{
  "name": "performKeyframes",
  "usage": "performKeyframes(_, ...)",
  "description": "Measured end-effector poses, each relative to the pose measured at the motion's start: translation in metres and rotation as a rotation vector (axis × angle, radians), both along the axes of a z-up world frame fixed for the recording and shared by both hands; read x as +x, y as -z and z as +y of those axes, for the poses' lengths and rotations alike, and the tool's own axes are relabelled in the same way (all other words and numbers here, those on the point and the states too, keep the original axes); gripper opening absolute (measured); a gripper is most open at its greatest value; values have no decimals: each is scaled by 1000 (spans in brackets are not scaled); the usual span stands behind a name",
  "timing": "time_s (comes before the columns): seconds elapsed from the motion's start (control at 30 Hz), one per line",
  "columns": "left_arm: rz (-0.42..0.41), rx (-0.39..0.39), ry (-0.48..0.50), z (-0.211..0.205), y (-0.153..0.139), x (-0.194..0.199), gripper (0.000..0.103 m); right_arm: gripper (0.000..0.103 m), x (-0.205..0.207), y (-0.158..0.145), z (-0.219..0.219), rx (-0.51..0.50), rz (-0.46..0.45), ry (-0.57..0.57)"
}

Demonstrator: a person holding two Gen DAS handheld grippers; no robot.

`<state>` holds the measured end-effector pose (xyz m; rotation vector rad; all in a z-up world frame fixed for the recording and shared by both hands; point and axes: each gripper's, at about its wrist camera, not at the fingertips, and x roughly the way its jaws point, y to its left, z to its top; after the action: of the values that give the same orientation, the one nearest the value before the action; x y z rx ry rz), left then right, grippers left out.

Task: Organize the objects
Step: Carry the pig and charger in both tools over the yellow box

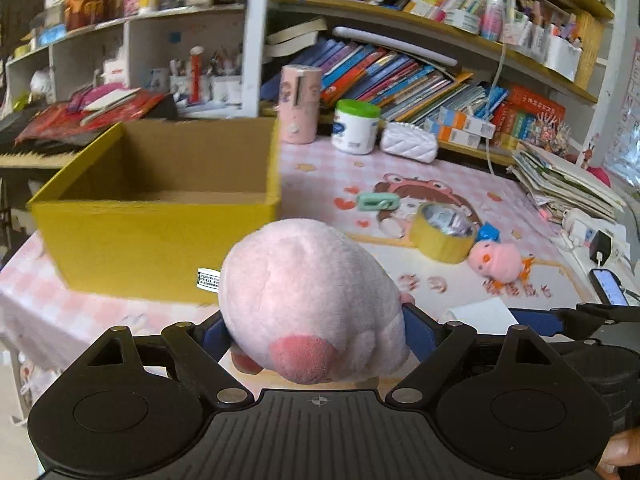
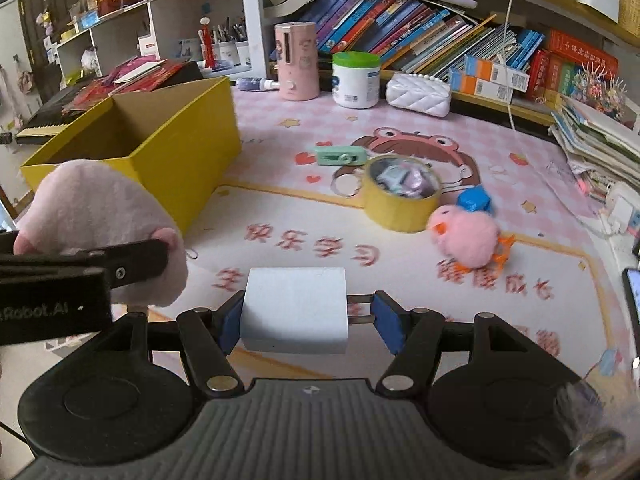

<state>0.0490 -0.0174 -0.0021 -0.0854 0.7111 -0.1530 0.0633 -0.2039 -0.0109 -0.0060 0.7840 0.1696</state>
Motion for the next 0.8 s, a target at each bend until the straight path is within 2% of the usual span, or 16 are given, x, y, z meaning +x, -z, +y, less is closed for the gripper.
performKeyframes(0.4, 39, -11, 0, 90, 7, -44, 87, 64, -53, 10, 91, -1, 38, 1)
performKeyframes(0.8, 55, -16, -5, 137, 11, -79, 87, 64, -94, 21, 146, 18, 85, -7)
